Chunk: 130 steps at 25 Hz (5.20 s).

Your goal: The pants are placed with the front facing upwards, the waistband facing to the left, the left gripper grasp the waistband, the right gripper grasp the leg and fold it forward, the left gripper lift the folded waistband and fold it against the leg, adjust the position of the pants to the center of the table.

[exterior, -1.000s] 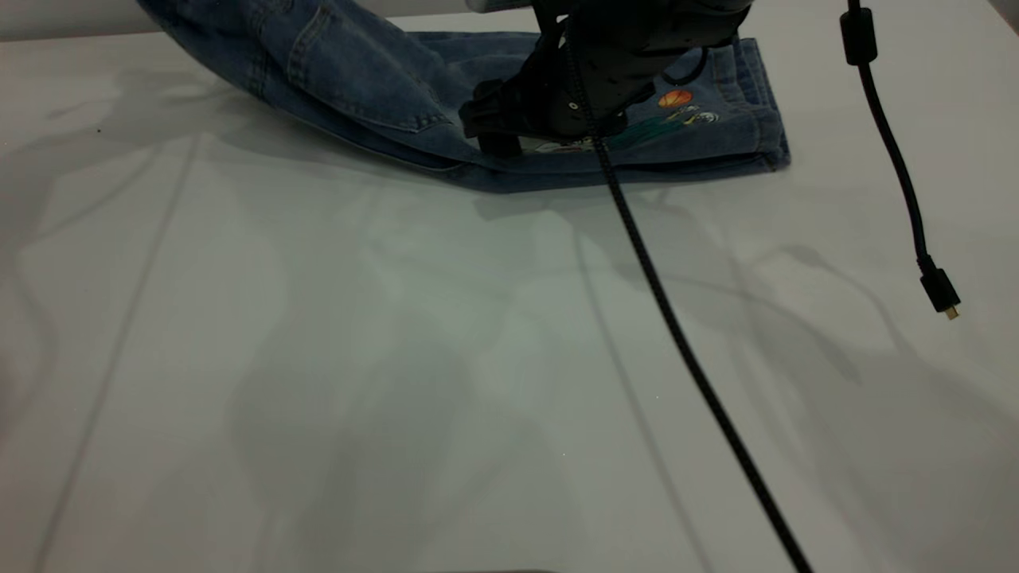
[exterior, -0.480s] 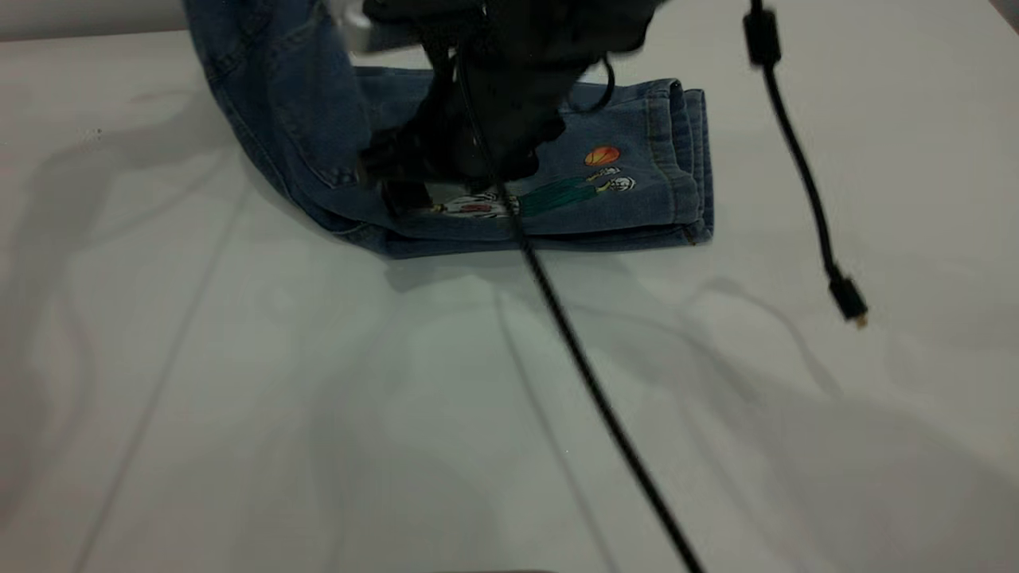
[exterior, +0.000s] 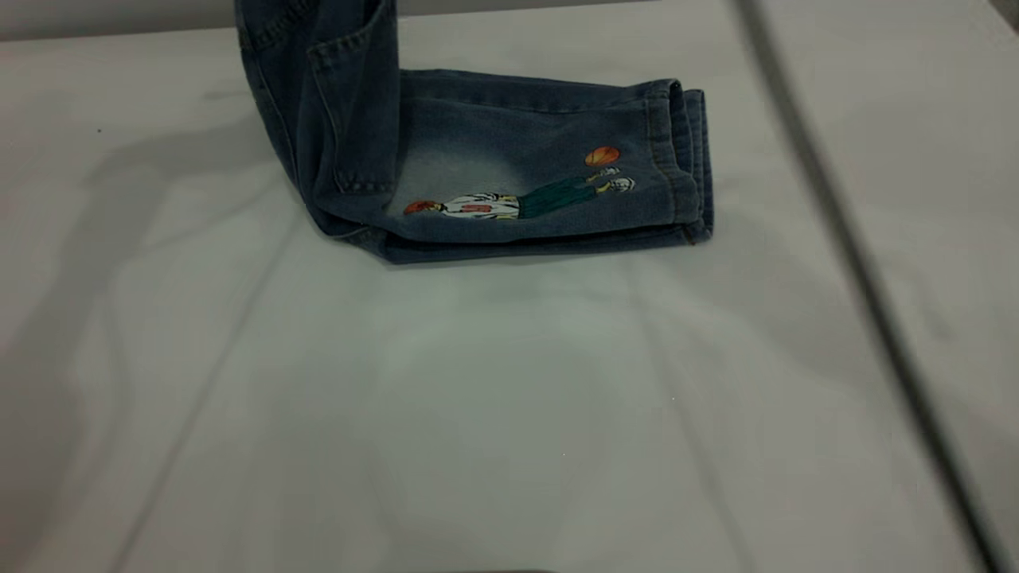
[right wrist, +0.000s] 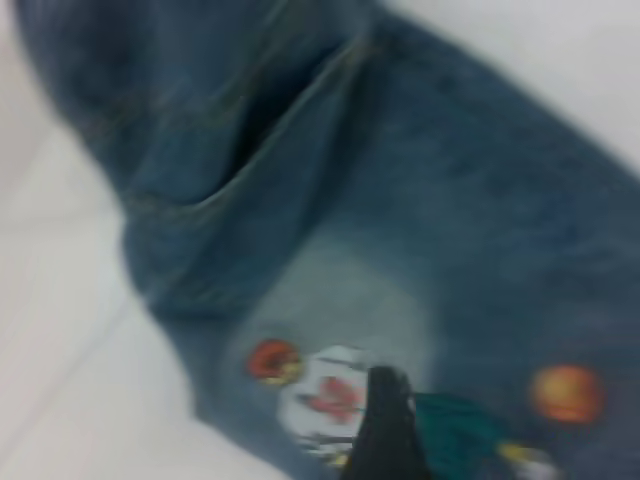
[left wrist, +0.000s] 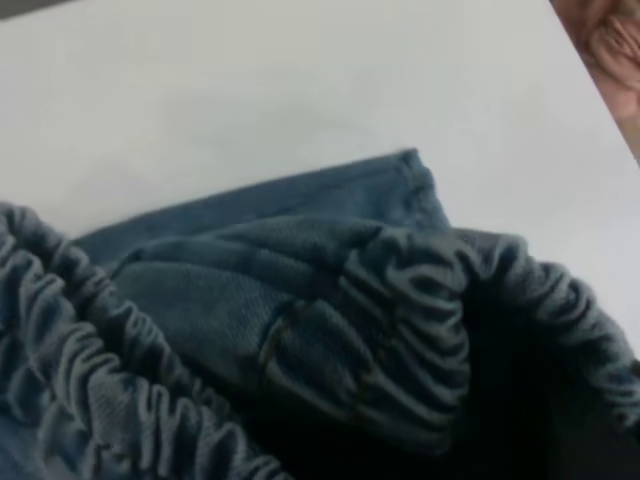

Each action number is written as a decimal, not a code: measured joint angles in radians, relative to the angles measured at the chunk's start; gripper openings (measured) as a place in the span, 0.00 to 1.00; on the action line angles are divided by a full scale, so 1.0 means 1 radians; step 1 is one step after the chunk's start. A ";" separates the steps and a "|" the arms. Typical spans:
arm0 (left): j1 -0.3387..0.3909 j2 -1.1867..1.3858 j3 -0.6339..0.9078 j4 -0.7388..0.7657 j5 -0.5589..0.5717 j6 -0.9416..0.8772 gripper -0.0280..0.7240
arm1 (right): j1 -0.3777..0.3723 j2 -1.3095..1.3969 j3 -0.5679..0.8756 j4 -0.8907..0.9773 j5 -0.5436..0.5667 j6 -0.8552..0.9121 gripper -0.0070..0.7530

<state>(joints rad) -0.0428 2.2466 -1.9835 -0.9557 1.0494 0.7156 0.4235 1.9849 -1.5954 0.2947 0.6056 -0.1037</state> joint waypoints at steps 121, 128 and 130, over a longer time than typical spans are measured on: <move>-0.466 -0.947 0.254 0.968 0.123 -0.639 0.66 | -0.281 -1.505 0.263 -0.015 0.671 0.056 0.66; -0.466 -1.233 0.634 0.967 0.123 -0.623 0.66 | -0.281 -1.760 0.533 -0.075 0.671 0.054 0.66; -0.466 -1.299 0.737 0.965 0.123 -0.623 0.66 | -0.281 -1.815 0.628 -0.109 0.671 0.044 0.66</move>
<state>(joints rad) -0.5087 0.9472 -1.2464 0.0094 1.1721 0.0926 0.1429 0.1701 -0.9671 0.1852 1.2767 -0.0597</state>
